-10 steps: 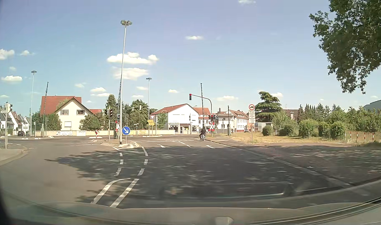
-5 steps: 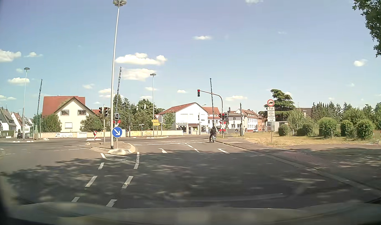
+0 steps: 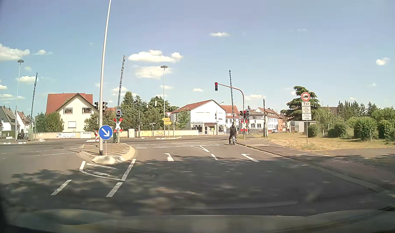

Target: Follow the waypoints while adhering to traffic rules and regulations

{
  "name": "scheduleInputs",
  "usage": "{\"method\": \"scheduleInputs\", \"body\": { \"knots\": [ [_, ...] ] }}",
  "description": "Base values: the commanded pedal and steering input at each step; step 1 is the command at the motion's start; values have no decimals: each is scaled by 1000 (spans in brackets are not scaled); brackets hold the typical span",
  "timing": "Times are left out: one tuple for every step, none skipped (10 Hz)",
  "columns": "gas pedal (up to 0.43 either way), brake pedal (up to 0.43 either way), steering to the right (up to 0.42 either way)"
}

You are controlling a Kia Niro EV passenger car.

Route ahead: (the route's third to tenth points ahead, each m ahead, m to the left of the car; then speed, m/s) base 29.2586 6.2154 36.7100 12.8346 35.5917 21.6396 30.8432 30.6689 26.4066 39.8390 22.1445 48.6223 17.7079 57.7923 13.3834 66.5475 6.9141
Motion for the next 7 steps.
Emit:
{"method": "scheduleInputs", "body": {
  "knots": [
    [0,250,-54],
    [0,250,-54],
    [0,250,-54],
    [0,250,-54],
    [0,250,-55],
    [0,250,-59],
    [0,256,-66]
  ]
}}
